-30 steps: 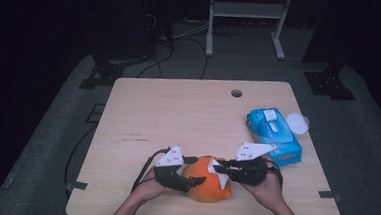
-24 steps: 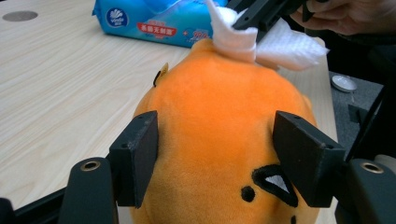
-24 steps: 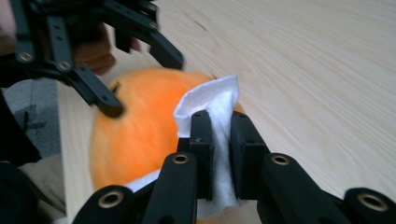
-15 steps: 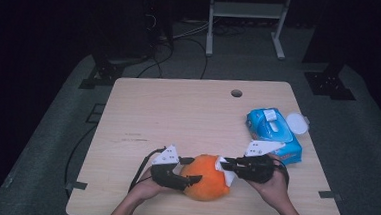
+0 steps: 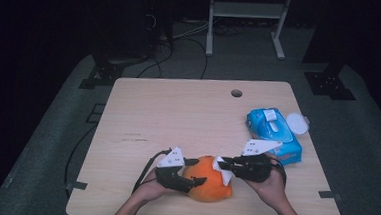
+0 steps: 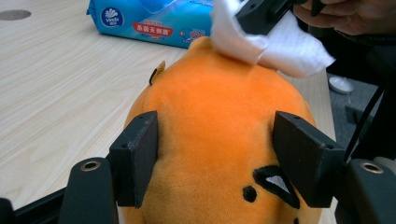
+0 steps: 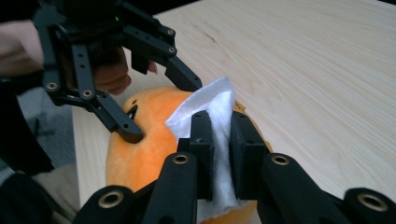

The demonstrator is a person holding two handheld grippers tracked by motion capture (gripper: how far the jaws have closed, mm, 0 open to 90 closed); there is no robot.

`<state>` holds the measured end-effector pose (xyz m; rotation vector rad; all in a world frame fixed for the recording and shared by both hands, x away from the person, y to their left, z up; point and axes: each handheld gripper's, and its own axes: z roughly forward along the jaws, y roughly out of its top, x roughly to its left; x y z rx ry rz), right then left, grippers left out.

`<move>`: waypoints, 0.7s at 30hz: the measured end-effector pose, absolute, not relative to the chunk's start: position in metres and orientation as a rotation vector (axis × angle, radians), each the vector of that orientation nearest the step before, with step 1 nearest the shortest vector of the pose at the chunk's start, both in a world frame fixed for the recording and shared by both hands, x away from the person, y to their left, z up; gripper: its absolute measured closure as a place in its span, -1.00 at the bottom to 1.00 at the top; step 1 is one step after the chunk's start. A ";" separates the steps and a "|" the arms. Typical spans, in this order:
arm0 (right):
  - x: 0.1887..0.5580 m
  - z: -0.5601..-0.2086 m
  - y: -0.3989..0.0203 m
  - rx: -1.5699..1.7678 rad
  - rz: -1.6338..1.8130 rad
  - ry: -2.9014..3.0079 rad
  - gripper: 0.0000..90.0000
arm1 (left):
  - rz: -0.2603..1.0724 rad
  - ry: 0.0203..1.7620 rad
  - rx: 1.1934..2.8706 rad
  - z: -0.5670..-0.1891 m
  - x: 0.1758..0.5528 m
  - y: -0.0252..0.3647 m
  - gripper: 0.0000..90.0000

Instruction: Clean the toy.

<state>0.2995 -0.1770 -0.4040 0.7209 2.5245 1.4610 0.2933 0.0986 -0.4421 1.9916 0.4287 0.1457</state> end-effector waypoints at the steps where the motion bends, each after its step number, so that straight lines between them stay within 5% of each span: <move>1: 0.301 -0.406 -0.178 0.733 1.466 2.527 0.78 | 0.142 0.431 1.990 -0.442 0.293 0.100 -0.28; 14: 0.303 -0.406 -0.174 0.734 1.462 2.538 0.78 | 0.154 0.400 2.007 -0.437 0.290 0.093 -0.32; 18: 0.299 -0.410 -0.173 0.686 1.493 2.602 0.78 | 0.142 0.439 2.002 -0.431 0.297 0.100 -0.72; 21: 0.294 -0.409 -0.171 0.642 1.490 2.626 0.78 | 0.068 0.480 2.007 -0.438 0.301 0.100 -0.81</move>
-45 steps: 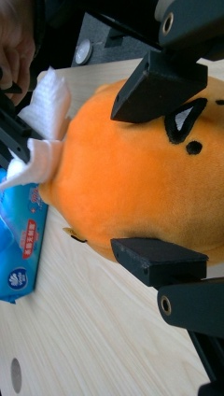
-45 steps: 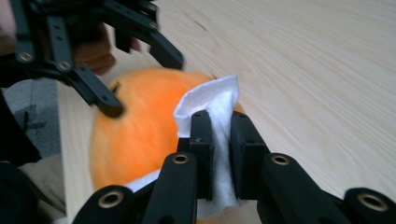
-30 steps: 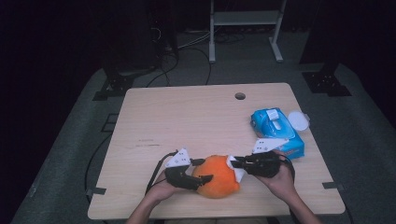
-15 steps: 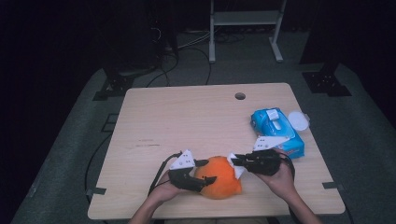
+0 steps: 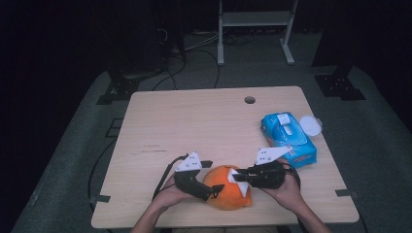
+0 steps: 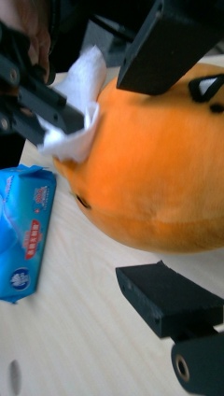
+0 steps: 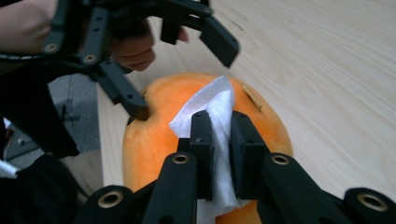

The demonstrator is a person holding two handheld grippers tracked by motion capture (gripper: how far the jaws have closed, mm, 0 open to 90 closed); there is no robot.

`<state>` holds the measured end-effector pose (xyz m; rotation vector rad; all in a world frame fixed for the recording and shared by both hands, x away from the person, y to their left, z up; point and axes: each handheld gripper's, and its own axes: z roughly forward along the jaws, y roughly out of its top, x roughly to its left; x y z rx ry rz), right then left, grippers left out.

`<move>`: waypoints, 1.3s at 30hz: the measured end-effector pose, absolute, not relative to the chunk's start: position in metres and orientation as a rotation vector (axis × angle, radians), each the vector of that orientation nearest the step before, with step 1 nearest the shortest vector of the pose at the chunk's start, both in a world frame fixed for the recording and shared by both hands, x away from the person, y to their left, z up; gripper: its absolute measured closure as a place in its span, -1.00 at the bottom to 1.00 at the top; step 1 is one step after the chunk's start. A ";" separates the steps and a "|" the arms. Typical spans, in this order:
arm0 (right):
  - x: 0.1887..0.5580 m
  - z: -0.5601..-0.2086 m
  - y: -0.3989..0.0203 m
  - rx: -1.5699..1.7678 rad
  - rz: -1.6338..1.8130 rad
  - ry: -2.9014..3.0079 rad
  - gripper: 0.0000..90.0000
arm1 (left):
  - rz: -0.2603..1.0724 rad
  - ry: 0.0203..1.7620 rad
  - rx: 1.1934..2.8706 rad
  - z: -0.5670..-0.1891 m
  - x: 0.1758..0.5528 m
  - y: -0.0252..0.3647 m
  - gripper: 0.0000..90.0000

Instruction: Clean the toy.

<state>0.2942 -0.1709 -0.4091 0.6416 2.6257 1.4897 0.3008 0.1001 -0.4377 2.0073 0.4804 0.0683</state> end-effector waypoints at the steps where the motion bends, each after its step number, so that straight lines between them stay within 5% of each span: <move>1: 0.294 -0.408 -0.170 0.639 1.479 2.625 0.78 | 0.043 0.488 2.011 -0.440 0.301 0.099 -0.81; 7: 0.292 -0.404 -0.160 0.643 1.496 2.585 0.78 | 0.068 0.480 2.031 -0.442 0.296 0.091 -0.54; 13: 0.292 -0.402 -0.157 0.619 1.448 2.567 0.77 | 0.076 0.467 2.023 -0.442 0.295 0.092 -0.50; 18: 0.296 -0.406 -0.172 0.663 1.404 2.566 0.78 | 0.039 0.528 1.967 -0.438 0.301 0.101 -0.67; 21: 0.297 -0.404 -0.173 0.683 1.437 2.559 0.78 | 0.036 0.501 1.981 -0.440 0.298 0.095 -0.50; 26: 0.291 -0.397 -0.152 0.586 1.408 2.568 0.77 | 0.069 0.460 2.004 -0.437 0.290 0.089 -0.48; 34: 0.286 -0.404 -0.160 0.568 1.429 2.628 0.77 | -0.088 0.544 1.971 -0.447 0.304 0.096 -0.90; 39: 0.288 -0.403 -0.158 0.580 1.448 2.620 0.77 | -0.033 0.510 1.992 -0.444 0.298 0.091 -0.40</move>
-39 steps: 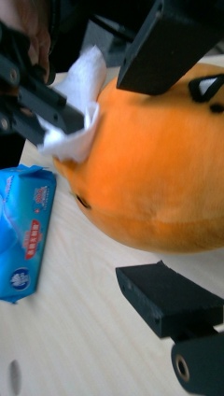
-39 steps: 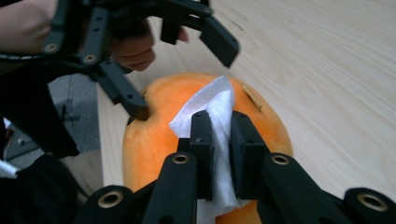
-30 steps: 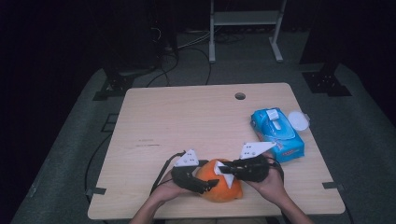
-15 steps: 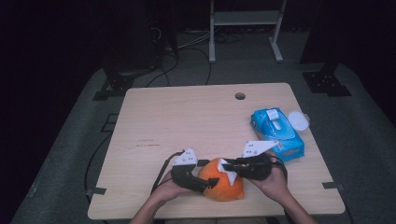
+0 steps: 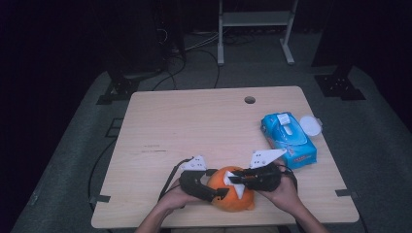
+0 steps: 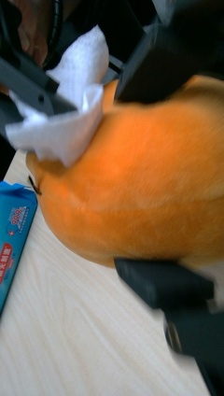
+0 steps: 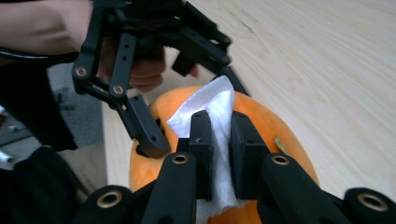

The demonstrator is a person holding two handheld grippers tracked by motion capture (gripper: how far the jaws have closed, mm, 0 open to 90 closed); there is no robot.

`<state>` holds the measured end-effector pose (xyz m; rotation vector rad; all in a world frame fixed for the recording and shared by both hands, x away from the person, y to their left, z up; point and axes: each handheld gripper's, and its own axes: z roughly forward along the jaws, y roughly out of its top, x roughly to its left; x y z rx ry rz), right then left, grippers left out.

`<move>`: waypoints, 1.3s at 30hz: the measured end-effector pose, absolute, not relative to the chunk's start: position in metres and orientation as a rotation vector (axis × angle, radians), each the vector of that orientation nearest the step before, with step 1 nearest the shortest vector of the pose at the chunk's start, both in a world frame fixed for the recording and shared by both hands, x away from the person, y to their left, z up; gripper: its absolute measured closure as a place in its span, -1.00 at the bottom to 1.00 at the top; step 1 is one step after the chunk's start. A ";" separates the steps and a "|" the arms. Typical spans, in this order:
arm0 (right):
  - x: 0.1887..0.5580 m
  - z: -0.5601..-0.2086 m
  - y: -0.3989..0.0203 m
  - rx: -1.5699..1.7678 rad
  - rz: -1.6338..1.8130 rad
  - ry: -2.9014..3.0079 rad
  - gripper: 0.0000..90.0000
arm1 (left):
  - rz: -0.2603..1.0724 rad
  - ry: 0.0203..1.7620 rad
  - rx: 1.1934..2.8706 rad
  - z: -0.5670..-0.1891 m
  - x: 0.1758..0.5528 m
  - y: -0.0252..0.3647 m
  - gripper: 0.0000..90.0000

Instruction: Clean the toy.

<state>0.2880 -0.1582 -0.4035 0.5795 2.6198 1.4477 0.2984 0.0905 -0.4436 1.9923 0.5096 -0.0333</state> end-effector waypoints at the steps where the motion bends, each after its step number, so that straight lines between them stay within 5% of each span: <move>1: 0.289 -0.402 -0.159 0.591 1.456 2.605 0.78 | -0.013 0.506 1.984 -0.443 0.298 0.091 -0.33; 10: 0.280 -0.383 -0.140 0.516 1.454 2.518 0.78 | 0.372 0.375 2.007 -0.427 0.279 0.071 -0.23; 19: 0.292 -0.393 -0.179 0.645 1.407 2.511 0.78 | 0.202 0.384 1.974 -0.430 0.284 0.077 -0.54; 31: 0.275 -0.385 -0.136 0.475 1.404 2.547 0.78 | 0.264 0.305 2.002 -0.432 0.276 0.074 -0.34; 39: 0.289 -0.380 -0.172 0.605 1.387 2.465 0.79 | 0.258 0.294 2.001 -0.433 0.277 0.076 -0.32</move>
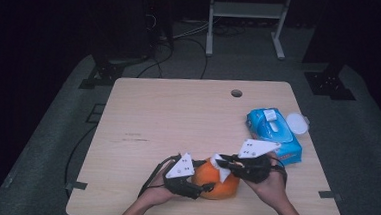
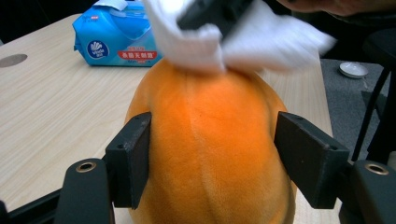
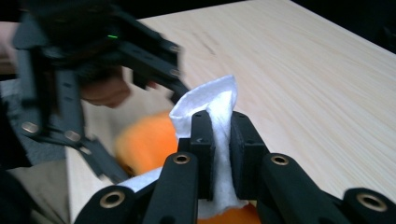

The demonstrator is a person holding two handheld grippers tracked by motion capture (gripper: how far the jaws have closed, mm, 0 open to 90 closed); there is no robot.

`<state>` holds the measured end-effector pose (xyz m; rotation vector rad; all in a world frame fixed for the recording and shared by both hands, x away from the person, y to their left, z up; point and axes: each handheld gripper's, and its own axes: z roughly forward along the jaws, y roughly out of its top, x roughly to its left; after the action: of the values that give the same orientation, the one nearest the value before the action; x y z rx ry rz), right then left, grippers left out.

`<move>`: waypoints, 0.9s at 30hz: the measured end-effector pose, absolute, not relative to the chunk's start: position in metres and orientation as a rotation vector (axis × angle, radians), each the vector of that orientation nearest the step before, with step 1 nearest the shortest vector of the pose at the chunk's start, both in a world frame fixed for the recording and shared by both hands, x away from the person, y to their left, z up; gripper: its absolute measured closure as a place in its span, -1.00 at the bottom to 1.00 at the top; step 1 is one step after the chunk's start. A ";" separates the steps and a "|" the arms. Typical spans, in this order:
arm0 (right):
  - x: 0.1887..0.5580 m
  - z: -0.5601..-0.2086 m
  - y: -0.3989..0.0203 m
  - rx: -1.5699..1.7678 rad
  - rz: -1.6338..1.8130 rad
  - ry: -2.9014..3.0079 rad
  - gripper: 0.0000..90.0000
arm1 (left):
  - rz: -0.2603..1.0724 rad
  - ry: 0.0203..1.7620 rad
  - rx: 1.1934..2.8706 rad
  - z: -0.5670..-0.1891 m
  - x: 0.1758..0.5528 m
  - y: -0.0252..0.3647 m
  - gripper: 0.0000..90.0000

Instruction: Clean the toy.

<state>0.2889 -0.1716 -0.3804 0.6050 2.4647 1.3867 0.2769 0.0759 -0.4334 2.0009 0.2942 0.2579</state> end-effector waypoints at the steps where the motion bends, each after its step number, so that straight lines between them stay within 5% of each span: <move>1: 0.291 -0.381 -0.176 0.625 1.384 2.463 0.79 | 0.252 0.299 1.992 -0.434 0.277 0.076 -0.32; 6: 0.292 -0.386 -0.179 0.645 1.380 2.486 0.79 | 0.184 0.341 1.983 -0.433 0.281 0.076 -0.44; 13: 0.277 -0.383 -0.146 0.511 1.376 2.536 0.79 | 0.254 0.285 2.020 -0.434 0.276 0.074 -0.30; 20: 0.291 -0.384 -0.174 0.621 1.374 2.498 0.79 | 0.226 0.297 1.996 -0.436 0.279 0.077 -0.27; 24: 0.289 -0.386 -0.173 0.610 1.335 2.519 0.79 | 0.106 0.439 1.938 -0.437 0.288 0.079 -0.56; 27: 0.287 -0.385 -0.169 0.590 1.319 2.526 0.79 | 0.125 0.431 1.956 -0.438 0.288 0.080 -0.51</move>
<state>0.2872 -0.1691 -0.3848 0.5897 2.5256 1.3190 0.2876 0.0795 -0.4377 1.9557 0.4313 0.1247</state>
